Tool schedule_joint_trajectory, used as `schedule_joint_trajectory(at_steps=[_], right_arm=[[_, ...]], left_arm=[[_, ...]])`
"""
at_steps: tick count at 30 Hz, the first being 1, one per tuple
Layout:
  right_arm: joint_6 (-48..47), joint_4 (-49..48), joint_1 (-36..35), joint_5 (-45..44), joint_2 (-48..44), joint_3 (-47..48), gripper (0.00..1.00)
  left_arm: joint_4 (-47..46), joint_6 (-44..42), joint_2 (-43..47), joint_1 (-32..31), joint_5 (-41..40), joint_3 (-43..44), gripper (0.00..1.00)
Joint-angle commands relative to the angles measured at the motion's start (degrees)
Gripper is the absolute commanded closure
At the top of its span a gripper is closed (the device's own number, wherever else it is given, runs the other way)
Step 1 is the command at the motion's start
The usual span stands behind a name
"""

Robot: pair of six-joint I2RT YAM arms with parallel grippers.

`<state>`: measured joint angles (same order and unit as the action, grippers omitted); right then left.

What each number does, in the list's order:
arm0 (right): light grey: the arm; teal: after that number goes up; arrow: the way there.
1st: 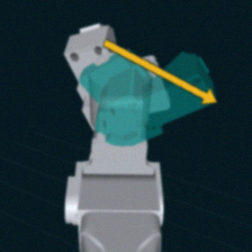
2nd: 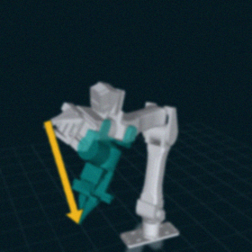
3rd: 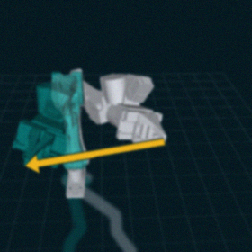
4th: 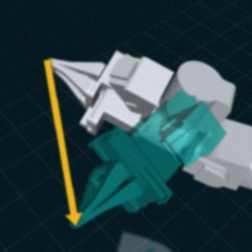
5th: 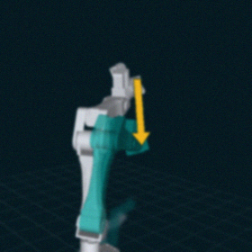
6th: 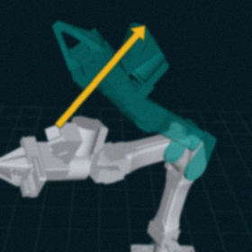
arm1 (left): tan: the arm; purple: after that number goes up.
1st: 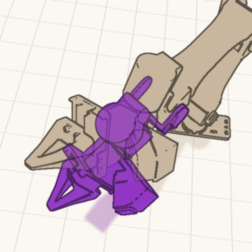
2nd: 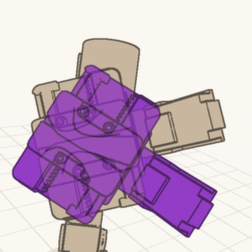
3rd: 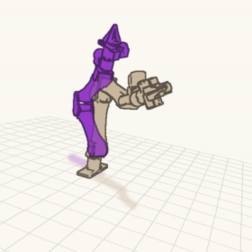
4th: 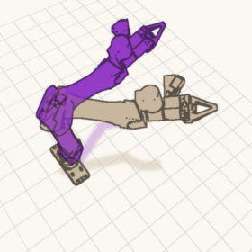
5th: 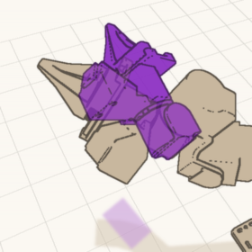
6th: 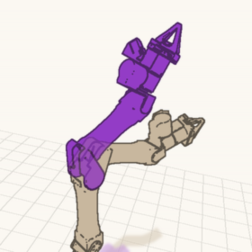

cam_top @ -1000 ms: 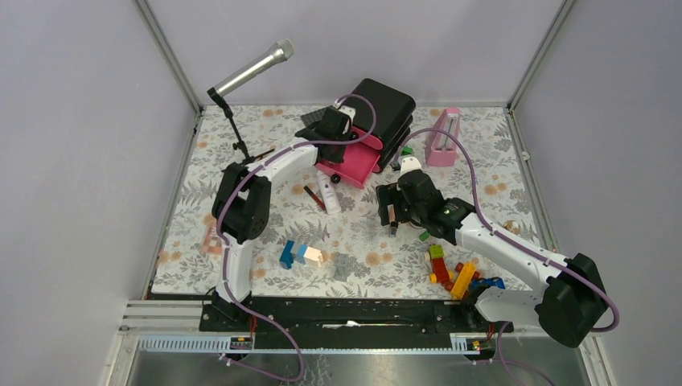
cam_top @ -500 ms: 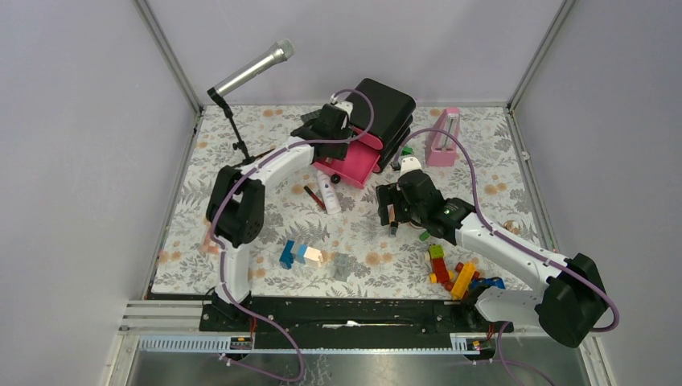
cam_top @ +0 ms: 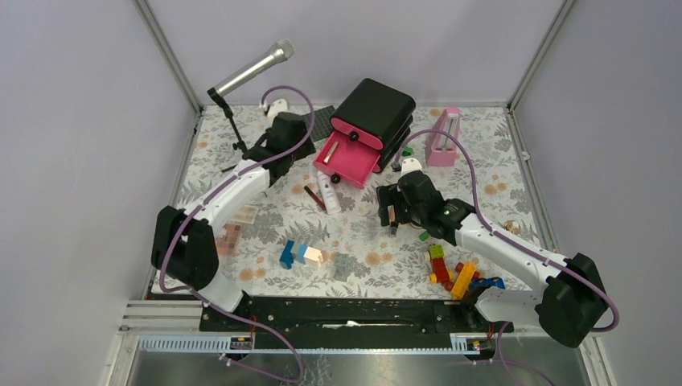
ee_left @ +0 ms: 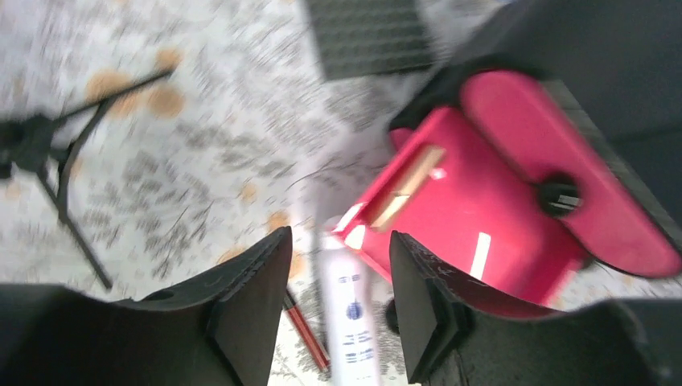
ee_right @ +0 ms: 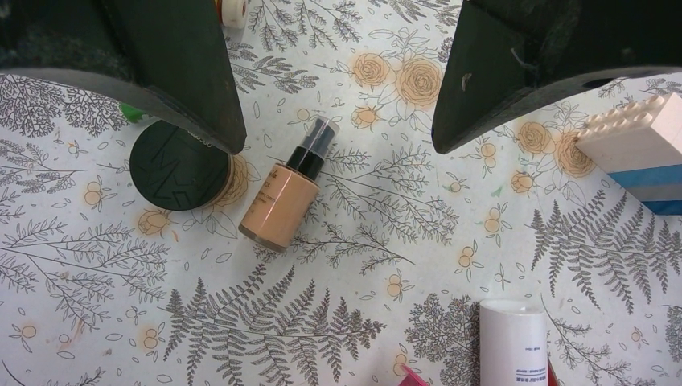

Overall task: Organize the makeup
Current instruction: Place the makeup in the drawer, then pick up the makeup from the center of the board.

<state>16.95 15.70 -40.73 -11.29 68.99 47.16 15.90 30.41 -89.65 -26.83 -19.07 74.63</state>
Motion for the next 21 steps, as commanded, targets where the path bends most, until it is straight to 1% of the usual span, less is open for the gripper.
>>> schedule_joint_trajectory(at_steps=[1, 4, 8, 9, 10, 15, 21], right_arm=[[1.05, -1.48, -0.37, -0.19, -1.53, -0.44, 0.07], [1.24, -1.43, -0.37, -0.09, -2.00, -0.84, 0.07], [1.33, -1.29, -0.34, -0.40, -2.61, -1.30, 0.07], [1.28, -1.29, -0.40, 1.02, -2.70, -1.36, 0.06], [1.31, -1.25, -0.38, -0.30, -2.72, -1.34, 0.06], [1.24, -1.14, -0.37, -0.48, -2.38, -1.24, 0.07], [1.24, -1.14, -0.36, -1.10, -2.12, -1.36, 0.06]], left_arm=[[2.89, 19.38, -2.02, 2.37, -3.16, -7.61, 0.47], [1.64, 23.84, -3.93, 2.47, -2.62, -9.49, 0.47], [5.12, 28.60, -8.35, 2.57, -3.48, -7.12, 0.47], [5.57, 29.24, -9.42, 2.57, -3.47, -6.71, 0.47], [5.95, 29.72, -10.43, 2.57, -3.31, -6.31, 0.47], [6.43, 31.23, -14.30, 2.57, -2.38, -5.56, 0.48], [6.95, 32.20, -16.83, 2.49, -2.12, -5.37, 0.48]])
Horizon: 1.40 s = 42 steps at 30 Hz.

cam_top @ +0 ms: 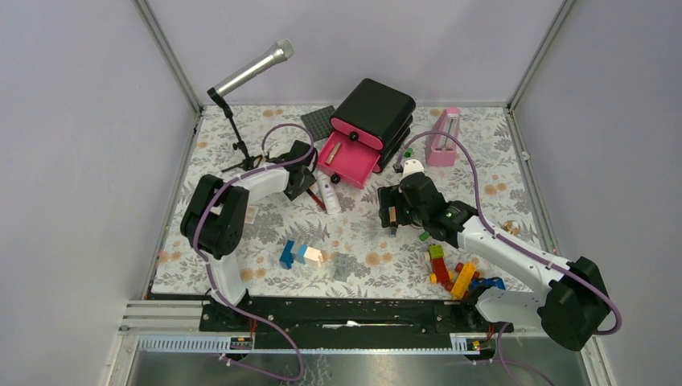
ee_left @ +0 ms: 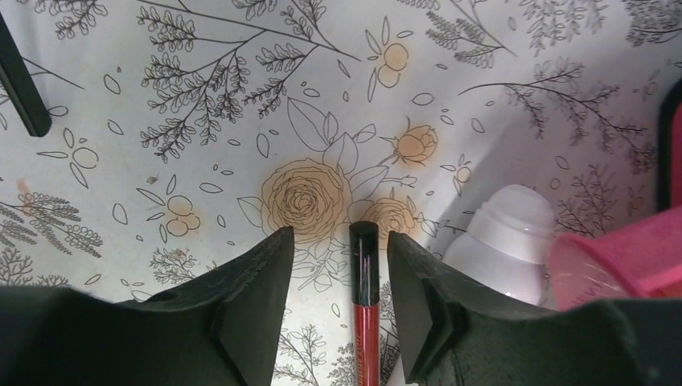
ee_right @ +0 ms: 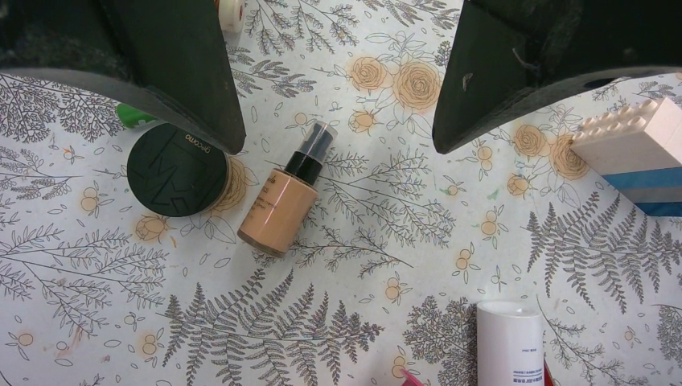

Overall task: Organize the makeup
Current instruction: Pick up the makeup from the center of the board.

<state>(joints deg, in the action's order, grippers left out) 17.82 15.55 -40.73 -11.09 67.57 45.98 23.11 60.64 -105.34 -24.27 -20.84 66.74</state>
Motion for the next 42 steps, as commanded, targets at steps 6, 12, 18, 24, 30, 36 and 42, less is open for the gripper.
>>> schedule_joint_trajectory(at_steps=[6, 12, 18, 24, 30, 36, 42], right_arm=[[0.34, -1.19, -0.39, -1.39, -0.10, -0.10, 0.06], [0.63, -1.72, -0.38, -1.39, 0.08, -0.59, 0.06], [0.72, -1.74, -0.36, -1.54, -0.04, -0.68, 0.06], [0.80, -1.70, -0.40, -1.74, -0.50, -0.96, 0.06], [0.89, -1.28, -0.38, -1.74, -0.74, -0.70, 0.06], [1.01, -1.17, -0.40, -2.04, -1.54, -0.79, 0.06], [1.33, -0.89, -0.34, -2.98, -2.36, -0.94, 0.06]], left_arm=[[-0.70, 1.51, -1.90, -0.78, 0.50, 2.36, 0.50], [-0.70, 2.83, -0.88, -3.46, -0.02, -0.01, 0.51], [-0.77, 4.46, -0.53, -5.41, -0.83, -1.58, 0.58], [-0.88, 3.07, -0.93, -5.35, -0.65, -2.37, 0.93], [0.27, 2.10, 3.11, -4.79, -2.88, -4.92, 1.00], [5.64, -2.68, 11.45, -4.73, -11.56, -5.62, 1.00], [1.86, -19.86, 20.23, -5.39, -12.03, -2.27, 1.00]])
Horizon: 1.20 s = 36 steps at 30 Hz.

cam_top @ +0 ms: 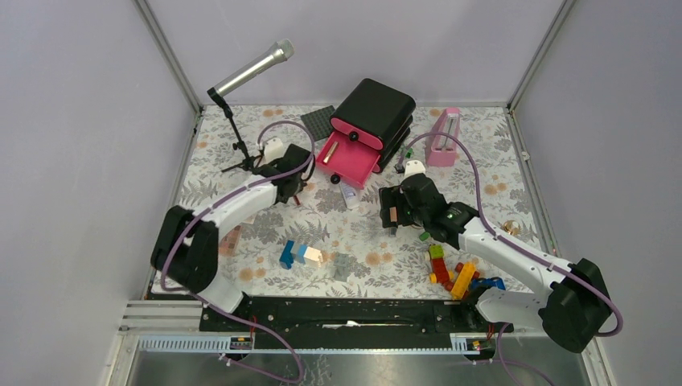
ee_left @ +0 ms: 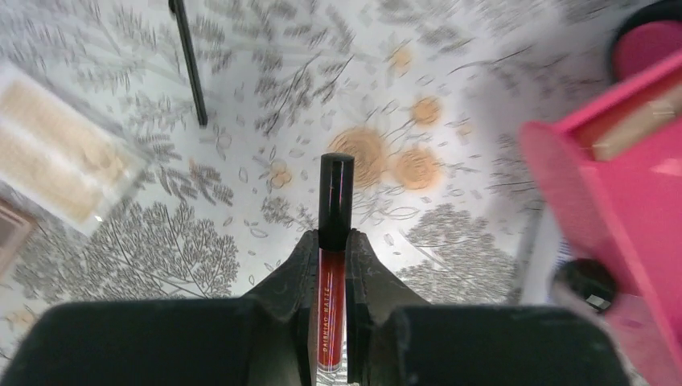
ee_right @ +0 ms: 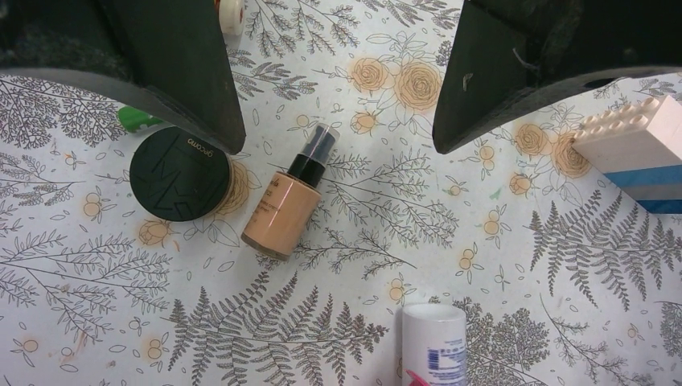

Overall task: Organize the makeup
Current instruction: Pick up the makeup from the center of the board, then place the makeup in the drawer.

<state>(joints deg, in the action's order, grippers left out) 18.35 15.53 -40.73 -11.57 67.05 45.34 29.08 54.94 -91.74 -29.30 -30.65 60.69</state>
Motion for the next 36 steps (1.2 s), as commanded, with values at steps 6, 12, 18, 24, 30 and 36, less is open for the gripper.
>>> schedule_joint_trajectory(at_steps=[6, 12, 18, 24, 30, 36], right_arm=[[1.11, -0.81, -0.35, -3.11, -2.09, -0.33, 0.06], [1.16, -0.32, -0.33, -3.10, -2.00, 0.14, 0.06], [0.96, 0.36, -0.33, -3.36, -2.01, 0.58, 0.06], [0.56, 0.97, -0.34, -3.81, -1.83, 0.84, 0.06], [0.35, 1.15, -0.34, -4.02, -1.42, 1.03, 0.05], [0.46, 1.19, -0.36, -3.80, -1.34, 0.76, 0.06]], left_arm=[[-16.11, -35.08, 8.56, -3.36, 19.37, 8.84, 1.00], [-7.61, -48.36, -3.91, -5.39, 27.98, 24.72, 1.00], [-5.71, -56.88, -11.50, -5.61, 28.01, 33.29, 1.00], [-7.45, -60.90, -15.59, -5.55, 24.83, 34.21, 1.00], [-8.28, -61.15, -17.42, -5.59, 23.34, 33.05, 1.00], [-9.40, -61.65, -19.30, -5.53, 20.97, 33.70, 1.00]])
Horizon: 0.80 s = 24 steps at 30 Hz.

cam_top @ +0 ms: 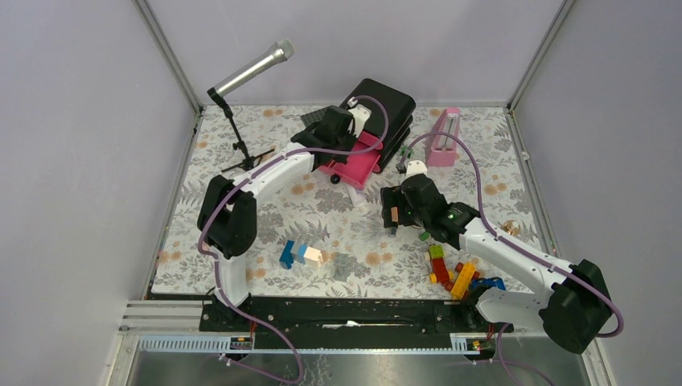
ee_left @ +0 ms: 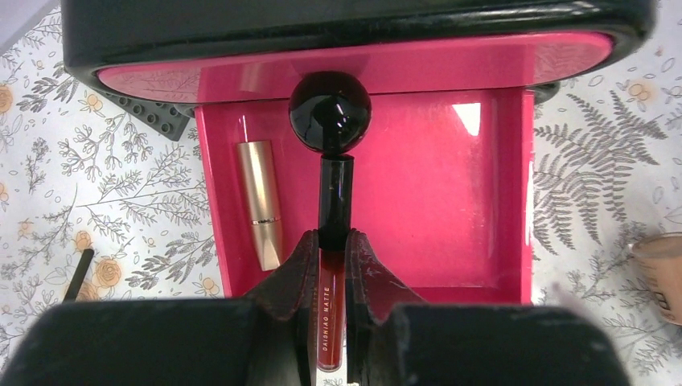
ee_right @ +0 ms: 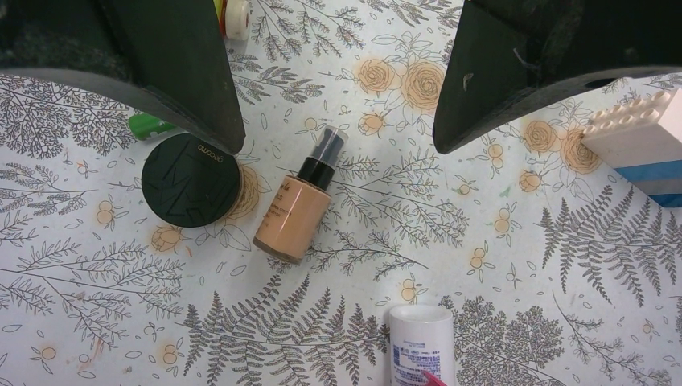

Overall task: Organize the makeup
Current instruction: Place the makeup in the drawer.

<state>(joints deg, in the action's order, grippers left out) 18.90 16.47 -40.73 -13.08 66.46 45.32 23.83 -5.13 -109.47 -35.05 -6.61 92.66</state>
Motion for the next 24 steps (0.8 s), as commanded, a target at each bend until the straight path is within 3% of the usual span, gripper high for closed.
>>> schedule_joint_trajectory(at_steps=[1, 24], right_arm=[[-0.10, 0.29, -0.33, -2.30, -0.85, 0.72, 0.06], [-0.01, 1.10, -0.40, -3.03, -1.67, 0.04, 0.05]], left_arm=[[-4.10, -1.67, -2.06, 0.24, -3.51, 1.99, 1.00], [-8.28, 0.35, -8.03, 1.47, -5.78, 6.26, 1.00]])
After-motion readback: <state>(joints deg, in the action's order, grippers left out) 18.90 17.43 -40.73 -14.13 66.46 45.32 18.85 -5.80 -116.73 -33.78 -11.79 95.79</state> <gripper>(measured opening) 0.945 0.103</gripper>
